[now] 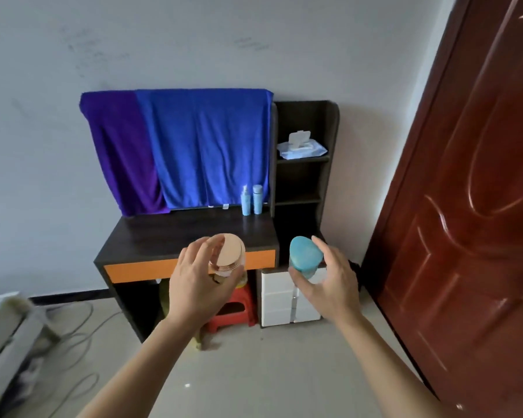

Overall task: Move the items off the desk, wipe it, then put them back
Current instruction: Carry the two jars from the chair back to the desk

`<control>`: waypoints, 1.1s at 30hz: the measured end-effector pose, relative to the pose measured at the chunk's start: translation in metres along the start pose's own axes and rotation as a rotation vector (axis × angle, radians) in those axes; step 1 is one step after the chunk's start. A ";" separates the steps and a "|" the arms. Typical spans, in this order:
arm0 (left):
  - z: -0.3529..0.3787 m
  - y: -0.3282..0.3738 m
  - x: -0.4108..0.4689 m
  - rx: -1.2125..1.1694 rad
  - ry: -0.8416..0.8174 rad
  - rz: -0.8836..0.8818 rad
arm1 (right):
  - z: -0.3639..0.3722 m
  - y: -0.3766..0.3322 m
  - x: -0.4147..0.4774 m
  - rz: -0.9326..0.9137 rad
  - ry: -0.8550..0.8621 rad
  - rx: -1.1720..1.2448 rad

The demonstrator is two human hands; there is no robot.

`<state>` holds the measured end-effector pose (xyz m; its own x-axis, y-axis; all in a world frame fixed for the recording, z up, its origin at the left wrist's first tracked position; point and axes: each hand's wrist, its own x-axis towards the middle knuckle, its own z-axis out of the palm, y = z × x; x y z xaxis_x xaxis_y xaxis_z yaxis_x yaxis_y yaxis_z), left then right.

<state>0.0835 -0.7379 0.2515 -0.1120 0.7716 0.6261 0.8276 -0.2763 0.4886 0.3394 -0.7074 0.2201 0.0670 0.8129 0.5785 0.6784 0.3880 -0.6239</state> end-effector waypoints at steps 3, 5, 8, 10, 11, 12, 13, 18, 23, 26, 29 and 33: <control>0.014 -0.039 0.022 0.001 -0.002 -0.062 | 0.045 -0.002 0.029 0.010 -0.039 0.013; 0.031 -0.062 0.039 -0.017 -0.006 -0.088 | 0.074 0.005 0.050 0.012 -0.058 0.029; 0.065 -0.095 0.074 -0.028 -0.031 -0.102 | 0.117 0.027 0.090 0.022 -0.073 0.045; 0.092 -0.117 0.103 -0.032 -0.028 -0.114 | 0.149 0.047 0.121 0.040 -0.082 0.050; 0.107 -0.128 0.120 -0.033 -0.024 -0.122 | 0.165 0.058 0.138 0.046 -0.085 0.052; 0.122 -0.139 0.138 -0.034 -0.027 -0.133 | 0.182 0.069 0.156 0.049 -0.089 0.055; 0.137 -0.150 0.157 -0.035 -0.030 -0.150 | 0.198 0.079 0.176 0.051 -0.097 0.060; 0.193 -0.204 0.246 -0.026 -0.027 -0.206 | 0.270 0.113 0.279 0.068 -0.143 0.067; 0.228 -0.258 0.304 0.015 -0.048 -0.268 | 0.336 0.132 0.352 0.104 -0.200 0.086; 0.255 -0.294 0.328 0.014 -0.086 -0.305 | 0.378 0.146 0.373 0.163 -0.254 0.076; 0.289 -0.334 0.344 0.009 -0.160 -0.363 | 0.421 0.165 0.380 0.226 -0.316 0.035; 0.344 -0.391 0.360 -0.016 -0.289 -0.438 | 0.478 0.187 0.382 0.302 -0.389 -0.020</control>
<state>-0.0915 -0.1550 0.0767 -0.2879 0.9426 0.1692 0.7286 0.1009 0.6774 0.1422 -0.1172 0.0734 -0.0129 0.9912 0.1318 0.6851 0.1048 -0.7209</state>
